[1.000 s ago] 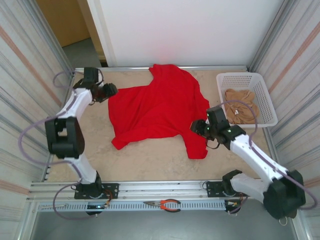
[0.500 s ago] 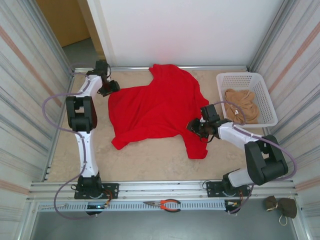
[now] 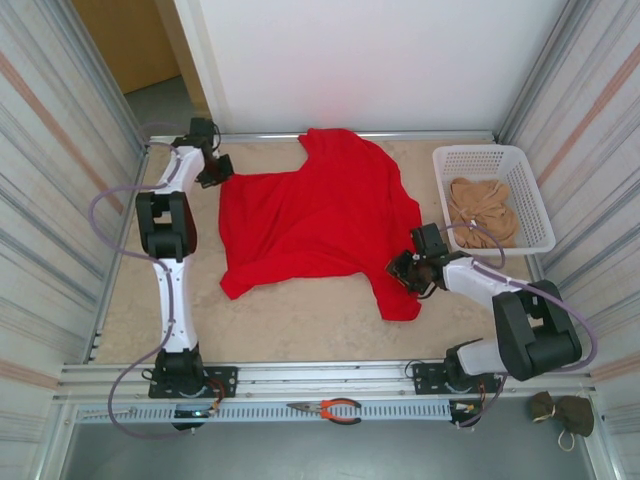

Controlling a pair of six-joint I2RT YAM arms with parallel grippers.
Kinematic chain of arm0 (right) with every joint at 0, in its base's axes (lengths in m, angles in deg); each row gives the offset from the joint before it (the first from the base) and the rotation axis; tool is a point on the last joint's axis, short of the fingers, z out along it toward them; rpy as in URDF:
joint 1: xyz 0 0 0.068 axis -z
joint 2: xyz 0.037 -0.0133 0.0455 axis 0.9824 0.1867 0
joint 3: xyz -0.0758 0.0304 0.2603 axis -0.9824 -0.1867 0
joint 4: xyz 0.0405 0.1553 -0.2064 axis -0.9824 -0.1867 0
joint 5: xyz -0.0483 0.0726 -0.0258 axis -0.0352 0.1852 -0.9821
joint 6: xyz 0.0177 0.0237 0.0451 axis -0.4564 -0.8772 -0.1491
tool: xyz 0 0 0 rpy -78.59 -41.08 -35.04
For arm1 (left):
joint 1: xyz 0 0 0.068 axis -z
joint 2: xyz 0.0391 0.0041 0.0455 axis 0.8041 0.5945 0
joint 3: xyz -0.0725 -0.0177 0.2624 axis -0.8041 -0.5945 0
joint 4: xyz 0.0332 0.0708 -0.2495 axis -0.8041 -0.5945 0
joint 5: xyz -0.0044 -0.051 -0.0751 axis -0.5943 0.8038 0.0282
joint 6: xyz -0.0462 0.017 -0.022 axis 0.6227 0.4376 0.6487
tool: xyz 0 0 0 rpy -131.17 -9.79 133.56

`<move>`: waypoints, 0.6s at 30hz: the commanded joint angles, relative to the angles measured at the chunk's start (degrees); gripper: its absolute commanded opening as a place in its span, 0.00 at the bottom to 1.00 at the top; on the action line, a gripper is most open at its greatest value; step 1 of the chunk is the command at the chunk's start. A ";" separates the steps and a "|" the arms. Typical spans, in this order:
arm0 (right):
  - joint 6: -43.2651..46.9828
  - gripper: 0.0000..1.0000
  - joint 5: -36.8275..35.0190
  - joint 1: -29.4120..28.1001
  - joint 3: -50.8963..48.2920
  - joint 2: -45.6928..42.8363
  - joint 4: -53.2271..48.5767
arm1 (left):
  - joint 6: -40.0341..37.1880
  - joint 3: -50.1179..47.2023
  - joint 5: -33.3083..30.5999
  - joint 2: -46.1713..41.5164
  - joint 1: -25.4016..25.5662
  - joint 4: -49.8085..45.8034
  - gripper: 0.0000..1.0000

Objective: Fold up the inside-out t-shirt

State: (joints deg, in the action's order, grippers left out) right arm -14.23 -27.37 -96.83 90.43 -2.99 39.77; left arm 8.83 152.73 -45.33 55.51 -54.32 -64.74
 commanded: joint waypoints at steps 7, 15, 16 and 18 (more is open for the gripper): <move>0.25 0.38 0.25 0.62 1.52 -3.32 -4.00 | 3.62 -3.54 2.18 -11.82 -2.34 0.46 0.53; 7.92 0.48 -0.17 0.56 9.16 -13.87 -13.39 | 16.35 -44.08 8.69 -41.85 -1.66 12.59 0.55; 8.22 0.52 -1.32 0.63 9.55 -15.28 -16.14 | 18.51 -50.13 9.89 -46.05 -1.38 14.69 0.55; 8.16 0.60 -2.82 0.84 8.99 -18.11 -20.35 | 21.61 -60.25 11.17 -53.45 -0.77 16.98 0.55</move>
State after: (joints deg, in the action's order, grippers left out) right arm -8.61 -27.44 -96.45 99.18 -18.27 29.74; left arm 22.79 102.68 -37.88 8.53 -55.63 -52.31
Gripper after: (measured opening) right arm 0.584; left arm 0.549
